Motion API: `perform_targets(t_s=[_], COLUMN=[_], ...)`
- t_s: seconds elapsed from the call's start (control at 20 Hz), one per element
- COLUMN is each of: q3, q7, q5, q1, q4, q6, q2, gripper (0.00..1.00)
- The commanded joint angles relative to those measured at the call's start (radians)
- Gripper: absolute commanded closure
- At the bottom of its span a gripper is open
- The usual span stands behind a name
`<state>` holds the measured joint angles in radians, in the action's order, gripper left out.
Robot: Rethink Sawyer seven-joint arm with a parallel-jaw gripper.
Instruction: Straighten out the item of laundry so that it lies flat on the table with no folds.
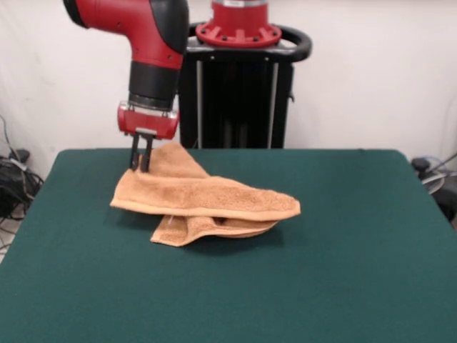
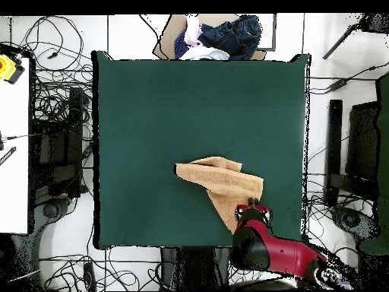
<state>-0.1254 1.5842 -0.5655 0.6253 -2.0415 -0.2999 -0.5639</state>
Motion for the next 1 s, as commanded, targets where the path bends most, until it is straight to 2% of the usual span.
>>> perform_targets(t_s=[0.05,0.5,1.0], q3=[0.123,0.132,0.187], q7=[0.175,0.165,0.055], q5=[0.064,0.076,0.157], q1=[-0.020,-0.018,0.053], q4=[-0.057,-0.092,-0.217], q6=[0.164,0.241,0.515], q2=[-0.150,-0.250,-0.592], gripper=[1.00,1.00,1.00])
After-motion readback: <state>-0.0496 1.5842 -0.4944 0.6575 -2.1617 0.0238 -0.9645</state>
